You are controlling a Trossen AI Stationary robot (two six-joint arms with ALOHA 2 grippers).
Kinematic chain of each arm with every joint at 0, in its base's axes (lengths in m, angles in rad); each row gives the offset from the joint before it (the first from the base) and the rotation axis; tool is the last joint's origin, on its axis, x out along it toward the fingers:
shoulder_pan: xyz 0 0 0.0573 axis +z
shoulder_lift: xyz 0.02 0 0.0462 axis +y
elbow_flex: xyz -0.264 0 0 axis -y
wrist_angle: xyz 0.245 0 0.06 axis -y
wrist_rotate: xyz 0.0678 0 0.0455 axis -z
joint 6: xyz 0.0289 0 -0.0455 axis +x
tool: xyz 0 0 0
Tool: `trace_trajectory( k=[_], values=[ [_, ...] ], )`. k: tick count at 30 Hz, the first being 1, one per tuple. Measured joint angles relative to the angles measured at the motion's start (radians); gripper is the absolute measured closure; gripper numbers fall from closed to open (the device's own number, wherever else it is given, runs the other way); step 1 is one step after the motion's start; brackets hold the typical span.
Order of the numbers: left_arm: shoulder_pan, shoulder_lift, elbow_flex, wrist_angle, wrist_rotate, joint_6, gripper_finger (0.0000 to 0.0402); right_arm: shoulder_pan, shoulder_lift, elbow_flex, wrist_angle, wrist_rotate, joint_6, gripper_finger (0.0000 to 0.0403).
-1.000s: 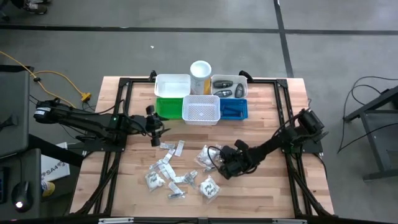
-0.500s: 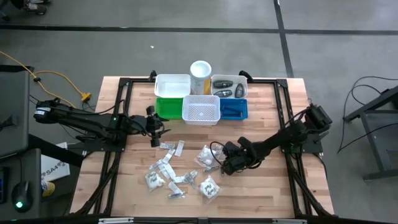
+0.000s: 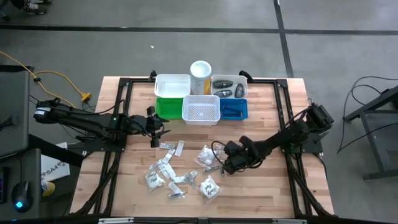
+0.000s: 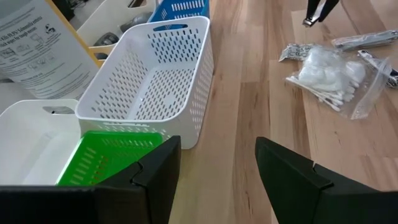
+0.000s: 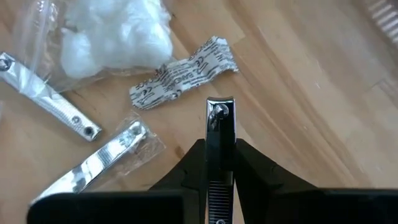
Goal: Pick & Place Travel size toiletries
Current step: Put the silver nail cutter into the top left white bin
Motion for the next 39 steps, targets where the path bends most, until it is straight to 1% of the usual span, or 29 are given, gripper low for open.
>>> trace_trajectory(
  k=[5, 8, 10, 13, 16, 19, 22, 26, 29, 31, 33, 37, 39],
  values=[
    [0.0, 0.0, 0.0, 0.0, 0.0, 0.0, 0.0197, 0.0, -0.012, 0.0, -0.028, -0.031, 0.0, 0.0356],
    [0.0, 0.0, 0.0, 0.0, 0.0, -0.003, 0.0197, 0.0, -0.033, 0.002, -0.054, -0.03, 0.0, 0.0356],
    [0.0, 0.001, 0.0, 0.001, 0.001, -0.008, 0.0197, 0.0, -0.051, 0.002, -0.066, -0.014, -0.006, 0.0356],
    [0.0, 0.014, 0.0, 0.003, 0.001, -0.016, 0.0197, -0.003, -0.086, 0.002, -0.059, 0.057, -0.046, 0.0356],
    [0.0, 0.034, 0.0, 0.023, 0.001, -0.02, 0.0197, -0.017, -0.109, 0.002, -0.013, 0.145, -0.141, 0.0356],
    [0.0, 0.074, 0.0, 0.09, 0.002, -0.017, 0.0197, -0.043, -0.113, 0.002, 0.069, 0.213, -0.275, 0.0356],
    [0.0, 0.119, 0.0, 0.191, 0.003, 0.013, 0.0197, -0.081, -0.113, 0.002, 0.182, 0.249, -0.417, 0.0356],
    [0.0, 0.179, 0.0, 0.267, -0.013, 0.067, 0.0197, -0.147, -0.113, 0.002, 0.321, 0.266, -0.592, 0.0356],
    [0.0, 0.191, 0.0, 0.289, -0.051, 0.077, 0.0197, -0.203, -0.113, 0.002, 0.446, 0.246, -0.74, 0.0356],
    [0.001, 0.192, 0.0, 0.302, -0.058, 0.083, 0.0197, -0.246, -0.113, 0.002, 0.529, 0.19, -0.823, 0.0356],
    [0.001, 0.192, 0.0, 0.331, -0.06, 0.104, 0.0197, -0.29, -0.113, 0.002, 0.587, 0.128, -0.885, 0.0356],
    [0.005, 0.192, 0.0, 0.352, -0.065, 0.137, 0.0197, -0.363, -0.113, 0.002, 0.684, 0.077, -0.997, 0.0356],
    [0.025, 0.192, 0.0, 0.352, -0.067, 0.14, 0.0197, -0.403, -0.113, 0.002, 0.723, 0.034, -1.04, 0.0356]
  ],
)
